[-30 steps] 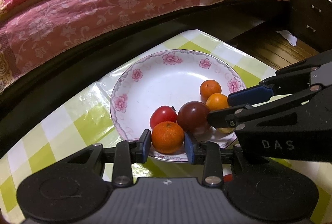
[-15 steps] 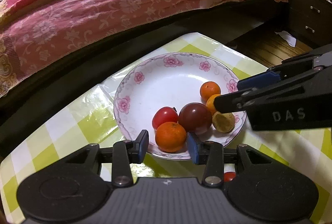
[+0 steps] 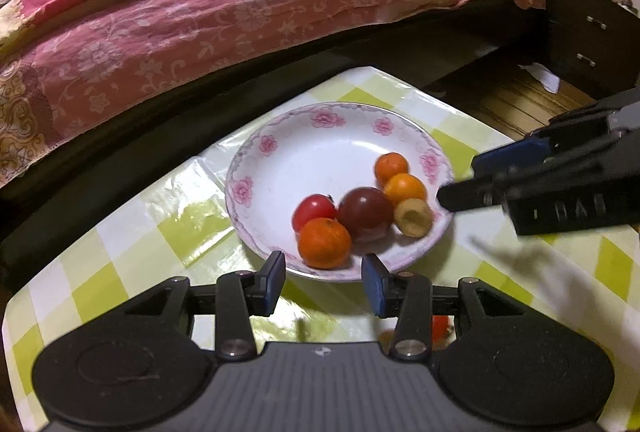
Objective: Organize fruits
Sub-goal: 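Grasp a longan with the left tool while the right tool grasps a cherry tomato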
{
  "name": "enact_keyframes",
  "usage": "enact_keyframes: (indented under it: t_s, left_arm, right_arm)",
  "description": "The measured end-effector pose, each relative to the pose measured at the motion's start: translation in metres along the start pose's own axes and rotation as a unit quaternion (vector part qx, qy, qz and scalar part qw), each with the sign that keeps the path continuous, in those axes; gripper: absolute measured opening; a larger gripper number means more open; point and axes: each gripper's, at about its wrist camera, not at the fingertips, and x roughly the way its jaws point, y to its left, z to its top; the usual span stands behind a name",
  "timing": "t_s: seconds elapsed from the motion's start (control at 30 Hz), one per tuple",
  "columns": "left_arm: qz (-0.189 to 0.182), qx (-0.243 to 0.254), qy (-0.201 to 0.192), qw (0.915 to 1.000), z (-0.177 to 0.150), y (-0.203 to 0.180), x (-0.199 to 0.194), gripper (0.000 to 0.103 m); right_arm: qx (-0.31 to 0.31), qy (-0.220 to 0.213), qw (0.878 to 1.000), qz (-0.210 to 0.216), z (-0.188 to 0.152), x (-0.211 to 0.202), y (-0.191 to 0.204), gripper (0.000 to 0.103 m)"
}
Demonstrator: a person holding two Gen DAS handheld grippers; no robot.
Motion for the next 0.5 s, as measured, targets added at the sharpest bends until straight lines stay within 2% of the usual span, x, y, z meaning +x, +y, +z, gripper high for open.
enact_keyframes:
  t_s: [0.23, 0.37, 0.5]
  left_arm:
    - [-0.03, 0.02, 0.022, 0.9991, -0.013, -0.007, -0.011, 0.051]
    - [-0.033, 0.032, 0.03, 0.9985, -0.02, -0.009, -0.015, 0.05]
    - [-0.035, 0.03, 0.039, 0.9982, -0.026, -0.001, -0.015, 0.05]
  right_arm:
    - [-0.064, 0.053, 0.995, 0.05, -0.025, -0.001, 0.024, 0.038]
    - [-0.105, 0.075, 0.99, 0.061, -0.035, 0.008, 0.038, 0.038]
    - [-0.114, 0.087, 0.987, 0.068, -0.037, 0.016, 0.046, 0.038]
